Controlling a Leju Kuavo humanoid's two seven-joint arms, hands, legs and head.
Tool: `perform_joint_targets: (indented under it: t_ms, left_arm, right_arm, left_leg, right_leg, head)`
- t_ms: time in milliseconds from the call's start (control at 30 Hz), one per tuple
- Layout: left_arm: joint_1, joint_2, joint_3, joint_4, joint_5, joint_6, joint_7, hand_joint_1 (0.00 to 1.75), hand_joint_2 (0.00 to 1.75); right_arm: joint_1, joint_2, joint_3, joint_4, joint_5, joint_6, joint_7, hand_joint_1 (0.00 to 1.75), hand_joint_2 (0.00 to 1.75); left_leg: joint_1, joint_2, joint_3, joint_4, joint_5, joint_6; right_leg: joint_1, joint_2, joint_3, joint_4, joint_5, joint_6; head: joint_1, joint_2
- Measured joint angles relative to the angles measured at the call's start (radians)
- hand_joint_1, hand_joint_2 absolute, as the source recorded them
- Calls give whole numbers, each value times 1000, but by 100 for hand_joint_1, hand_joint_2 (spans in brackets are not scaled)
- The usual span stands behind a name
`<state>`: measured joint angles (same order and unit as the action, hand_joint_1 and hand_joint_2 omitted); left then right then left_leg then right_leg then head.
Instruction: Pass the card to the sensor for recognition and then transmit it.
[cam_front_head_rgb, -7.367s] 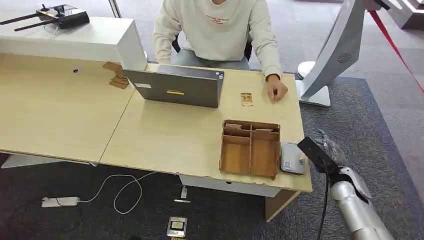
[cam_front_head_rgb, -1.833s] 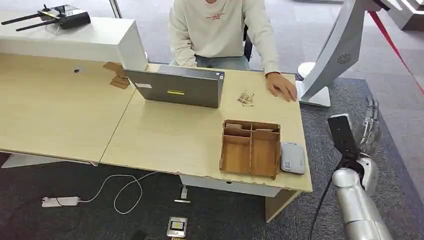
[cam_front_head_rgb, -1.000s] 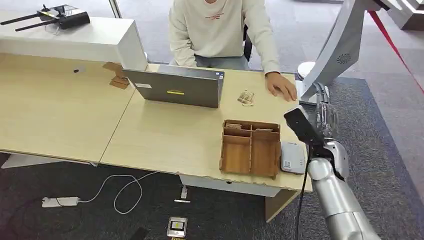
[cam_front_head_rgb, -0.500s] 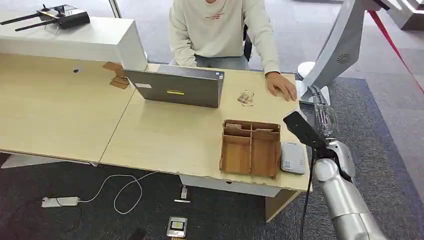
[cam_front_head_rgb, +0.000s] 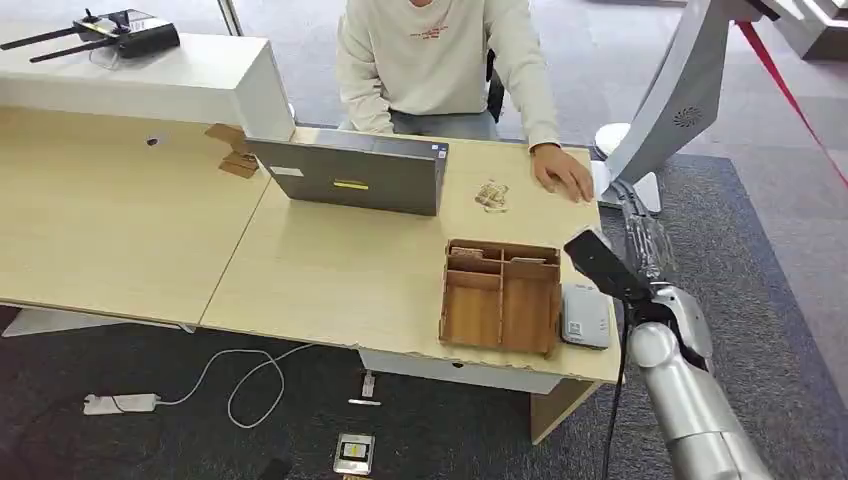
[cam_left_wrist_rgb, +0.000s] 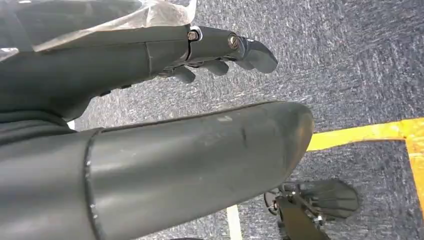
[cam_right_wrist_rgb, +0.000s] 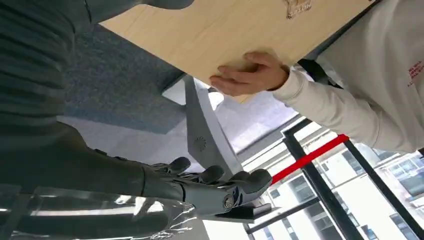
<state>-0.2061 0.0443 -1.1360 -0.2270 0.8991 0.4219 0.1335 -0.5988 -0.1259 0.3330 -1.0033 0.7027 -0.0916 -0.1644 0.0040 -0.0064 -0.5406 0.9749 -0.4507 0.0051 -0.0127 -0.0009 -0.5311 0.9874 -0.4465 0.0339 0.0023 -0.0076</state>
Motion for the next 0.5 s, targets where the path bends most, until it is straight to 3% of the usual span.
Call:
perform_joint_targets:
  t_ms: [500]
  left_arm:
    - [-3, 0, 0, 0, -15, 0, 3, 0, 0]
  right_arm:
    - [15, 24, 46, 0, 85, 19, 2, 0, 175]
  left_leg:
    - [0, 0, 0, 0, 0, 0]
  right_leg:
    - [0, 0, 0, 0, 0, 0]
  head:
    - [0, 0]
